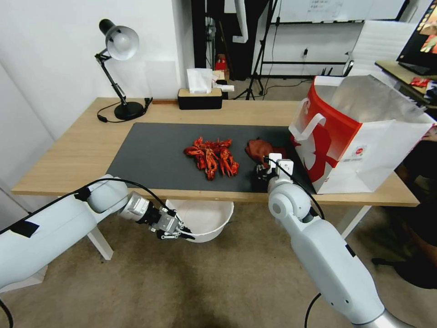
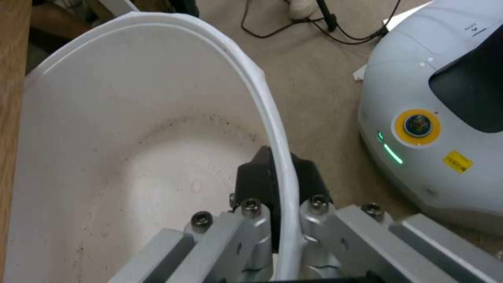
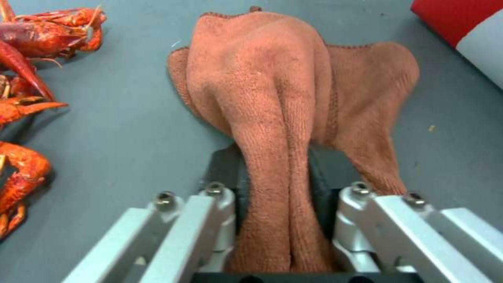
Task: Sweep shrimp from table into container with towel, then put container into takeout bag.
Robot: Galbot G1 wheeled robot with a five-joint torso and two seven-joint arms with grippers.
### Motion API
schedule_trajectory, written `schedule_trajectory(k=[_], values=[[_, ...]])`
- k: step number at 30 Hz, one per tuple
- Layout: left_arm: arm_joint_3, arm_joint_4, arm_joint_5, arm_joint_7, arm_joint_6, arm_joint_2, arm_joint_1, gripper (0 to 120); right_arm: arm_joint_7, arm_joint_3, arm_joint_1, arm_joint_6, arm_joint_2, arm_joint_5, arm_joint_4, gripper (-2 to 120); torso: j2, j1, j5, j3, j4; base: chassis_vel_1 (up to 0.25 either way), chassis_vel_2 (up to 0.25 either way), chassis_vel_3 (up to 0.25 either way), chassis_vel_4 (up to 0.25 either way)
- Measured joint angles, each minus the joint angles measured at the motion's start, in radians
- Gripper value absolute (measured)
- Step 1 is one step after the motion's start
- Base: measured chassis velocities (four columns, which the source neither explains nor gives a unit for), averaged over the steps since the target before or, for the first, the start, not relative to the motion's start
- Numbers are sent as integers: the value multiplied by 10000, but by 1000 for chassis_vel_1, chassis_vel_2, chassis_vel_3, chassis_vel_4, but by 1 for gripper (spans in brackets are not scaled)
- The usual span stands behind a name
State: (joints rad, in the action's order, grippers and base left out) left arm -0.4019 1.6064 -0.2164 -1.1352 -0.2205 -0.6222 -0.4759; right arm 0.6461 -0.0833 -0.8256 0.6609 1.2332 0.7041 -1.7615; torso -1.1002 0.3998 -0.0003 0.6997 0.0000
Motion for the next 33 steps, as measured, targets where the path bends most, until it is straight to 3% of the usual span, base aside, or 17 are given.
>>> schedule_trajectory(k=[5, 23, 33], values=[[20, 0, -1, 0, -1, 1, -3, 0, -55, -13, -56, -2, 0, 6, -1, 10, 0, 0, 0, 1, 0, 0, 0, 0, 0], [94, -18, 16, 0, -37, 8, -58, 0, -926, -340, -170, -249, -473, 1024, -506, 10, 6, 4, 8, 7, 3, 0, 0, 0, 0], [155, -7, 21, 3, -35, 11, -62, 0, -1466, -326, 496, -603, -898, 1905, -464, 10, 5, 3, 6, 4, 1, 0, 0, 0, 0]])
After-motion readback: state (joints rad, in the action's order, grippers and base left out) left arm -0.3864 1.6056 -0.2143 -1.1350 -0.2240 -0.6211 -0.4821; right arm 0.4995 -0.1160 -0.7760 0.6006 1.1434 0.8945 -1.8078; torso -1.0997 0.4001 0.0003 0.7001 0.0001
